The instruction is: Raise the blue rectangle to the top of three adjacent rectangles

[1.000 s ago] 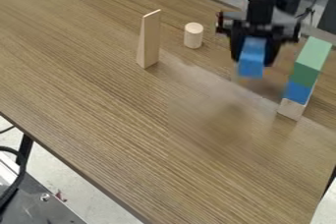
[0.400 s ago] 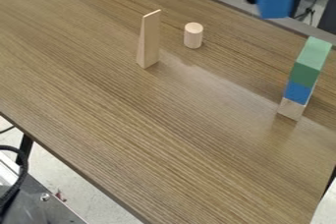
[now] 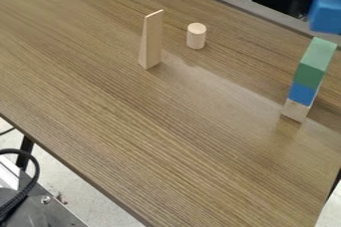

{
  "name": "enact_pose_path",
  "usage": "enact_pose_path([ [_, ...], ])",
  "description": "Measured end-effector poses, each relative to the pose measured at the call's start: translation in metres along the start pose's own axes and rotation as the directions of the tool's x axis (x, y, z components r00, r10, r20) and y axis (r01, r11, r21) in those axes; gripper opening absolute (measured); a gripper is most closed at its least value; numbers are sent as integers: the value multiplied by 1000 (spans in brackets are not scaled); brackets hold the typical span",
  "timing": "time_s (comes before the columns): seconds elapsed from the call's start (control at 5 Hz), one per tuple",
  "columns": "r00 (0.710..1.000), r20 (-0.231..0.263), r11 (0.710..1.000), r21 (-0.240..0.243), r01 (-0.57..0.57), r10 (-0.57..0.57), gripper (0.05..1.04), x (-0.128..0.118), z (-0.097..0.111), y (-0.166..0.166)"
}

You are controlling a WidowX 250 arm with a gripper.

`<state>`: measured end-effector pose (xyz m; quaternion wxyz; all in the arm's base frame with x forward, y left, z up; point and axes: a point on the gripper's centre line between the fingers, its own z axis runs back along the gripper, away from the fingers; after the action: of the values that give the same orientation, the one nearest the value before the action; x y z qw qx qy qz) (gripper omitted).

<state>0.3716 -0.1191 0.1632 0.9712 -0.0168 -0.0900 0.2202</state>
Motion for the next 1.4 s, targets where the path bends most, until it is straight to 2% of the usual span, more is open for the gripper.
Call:
enact_pose_path([
  [0.4, 994, -44, 995, -8, 96, -97, 589, -8, -4, -5],
  [0.6, 977, -92, 981, -8, 195, -194, 589, -12, -9, -3],
  [1.0, 922, -125, 930, -3, 368, -365, 590, -7, -23, -5],
  [1.4, 918, -80, 922, -42, 386, -388, 590, -2, -28, -13],
])
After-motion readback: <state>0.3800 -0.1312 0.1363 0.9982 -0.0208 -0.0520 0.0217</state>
